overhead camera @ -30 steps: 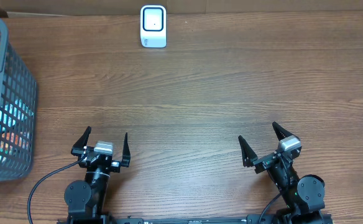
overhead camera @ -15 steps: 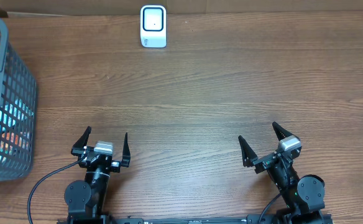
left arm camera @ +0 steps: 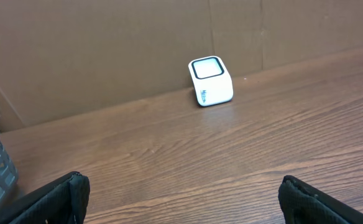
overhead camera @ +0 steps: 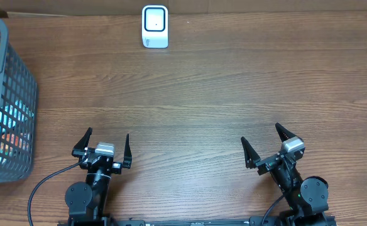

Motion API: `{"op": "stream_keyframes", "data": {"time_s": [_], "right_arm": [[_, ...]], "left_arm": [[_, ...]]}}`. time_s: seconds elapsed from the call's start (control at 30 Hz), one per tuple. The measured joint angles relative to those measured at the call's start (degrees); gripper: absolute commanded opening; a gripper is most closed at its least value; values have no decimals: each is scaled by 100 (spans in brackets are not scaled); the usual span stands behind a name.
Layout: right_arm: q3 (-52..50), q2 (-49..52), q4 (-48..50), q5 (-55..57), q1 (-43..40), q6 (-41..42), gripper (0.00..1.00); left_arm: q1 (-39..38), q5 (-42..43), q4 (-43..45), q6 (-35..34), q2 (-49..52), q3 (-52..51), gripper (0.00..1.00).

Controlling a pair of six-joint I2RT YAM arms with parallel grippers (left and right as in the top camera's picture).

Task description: Scan the item barcode

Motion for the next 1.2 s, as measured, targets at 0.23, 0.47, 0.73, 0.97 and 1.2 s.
{"op": "stream_keyframes", "data": {"time_s": [0.23,0.47,0.73,0.97,1.2], "right_arm": [[0,0,0,2,0,-2,100],[0,0,-2,2,0,-2,100],[0,-4,107,107,0,-31,100],[0,-4,162,522,0,-46,100],[0,-7,291,691,0,-13,100]], "left_arm": [[0,0,0,0,0,0,100],[0,0,0,0,0,0,100],[0,-136,-9,153,0,-2,100],[0,-444,133,127,0,-11,100],[0,-479,-485,-367,81,258,100]]}}
